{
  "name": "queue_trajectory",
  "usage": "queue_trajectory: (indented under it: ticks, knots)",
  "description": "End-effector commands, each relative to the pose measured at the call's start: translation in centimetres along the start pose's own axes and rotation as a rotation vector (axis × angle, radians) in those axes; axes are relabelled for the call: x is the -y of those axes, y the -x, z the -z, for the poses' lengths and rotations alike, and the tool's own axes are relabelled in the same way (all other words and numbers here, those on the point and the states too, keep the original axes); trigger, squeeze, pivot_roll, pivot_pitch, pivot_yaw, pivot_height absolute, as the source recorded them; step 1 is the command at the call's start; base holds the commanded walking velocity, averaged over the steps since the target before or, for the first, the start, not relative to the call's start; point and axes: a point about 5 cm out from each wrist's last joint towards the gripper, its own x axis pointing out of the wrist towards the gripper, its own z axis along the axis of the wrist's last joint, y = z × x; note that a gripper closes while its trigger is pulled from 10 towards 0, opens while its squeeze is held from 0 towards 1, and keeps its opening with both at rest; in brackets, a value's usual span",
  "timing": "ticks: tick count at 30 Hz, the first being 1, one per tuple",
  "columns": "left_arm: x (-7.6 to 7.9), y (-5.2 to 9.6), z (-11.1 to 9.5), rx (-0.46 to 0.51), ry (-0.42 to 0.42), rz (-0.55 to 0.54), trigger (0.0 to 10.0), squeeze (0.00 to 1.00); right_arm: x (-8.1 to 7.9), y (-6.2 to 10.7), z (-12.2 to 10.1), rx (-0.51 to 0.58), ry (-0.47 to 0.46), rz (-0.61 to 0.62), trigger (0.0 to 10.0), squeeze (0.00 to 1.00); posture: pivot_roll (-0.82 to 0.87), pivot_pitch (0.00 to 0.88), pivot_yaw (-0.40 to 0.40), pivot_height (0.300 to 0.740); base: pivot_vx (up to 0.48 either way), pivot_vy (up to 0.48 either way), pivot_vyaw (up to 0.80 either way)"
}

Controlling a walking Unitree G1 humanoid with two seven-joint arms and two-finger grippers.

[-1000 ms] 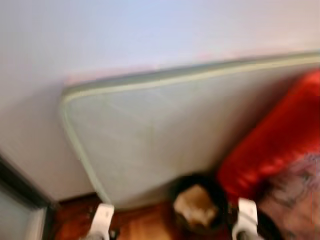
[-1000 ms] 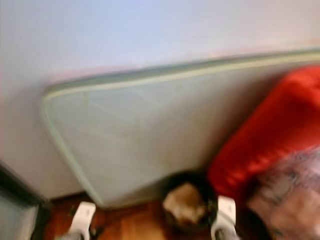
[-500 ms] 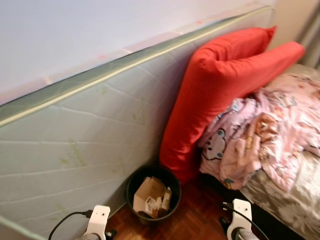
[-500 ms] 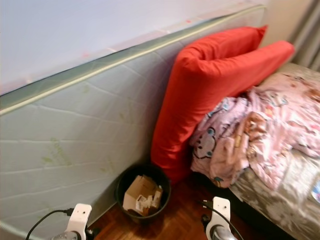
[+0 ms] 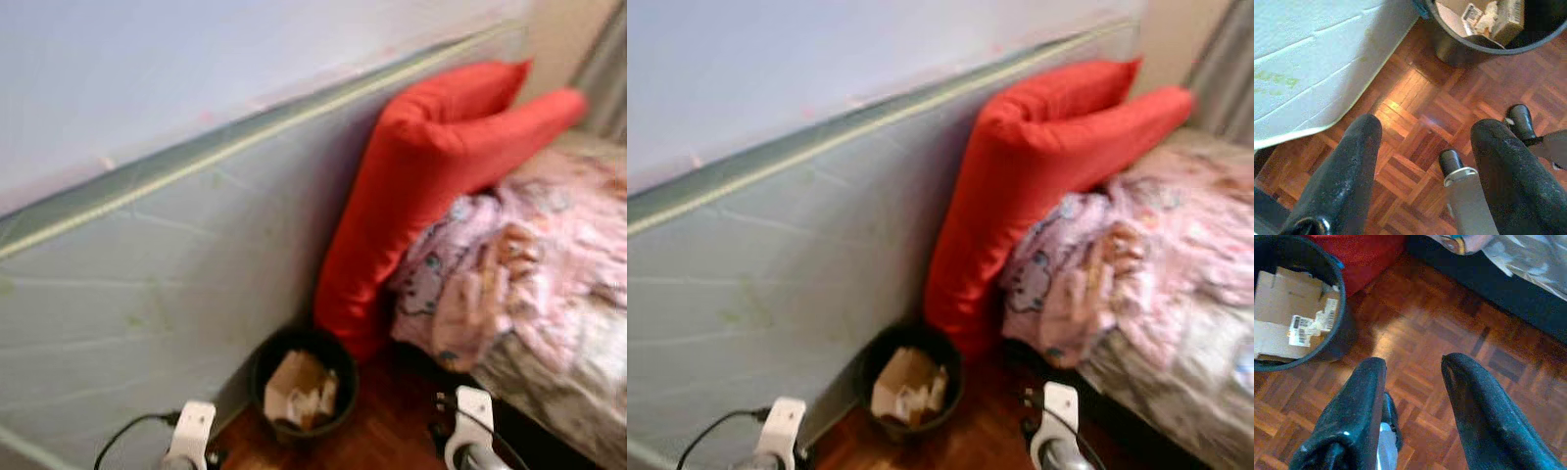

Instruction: Clean up the room

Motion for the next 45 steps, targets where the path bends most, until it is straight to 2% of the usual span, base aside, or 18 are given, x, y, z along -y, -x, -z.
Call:
queue_trajectory:
  ticks: [1, 37, 45]
  knots:
    - [0.23, 0.00, 0.24, -0.012, -0.004, 0.005, 10.0, 0.00, 0.28, 0.03, -0.04, 0.007, -0.002, 0.008, 10.0, 0.00, -0.08, 0.000, -0.034, 0.740, 0.000, 0.000, 0.00]
    - [0.25, -0.01, 0.19, -0.013, -0.014, 0.013, 10.0, 0.00, 0.31, 0.03, -0.08, 0.010, 0.001, 0.013, 10.0, 0.00, -0.09, 0.000, -0.037, 0.740, 0.000, -0.274, 0.00]
    - [0.27, -0.01, 0.20, -0.008, 0.002, 0.014, 10.0, 0.00, 0.28, 0.02, -0.06, 0.003, 0.013, 0.006, 10.0, 0.00, -0.09, 0.000, -0.037, 0.740, 0.000, 0.000, -0.73]
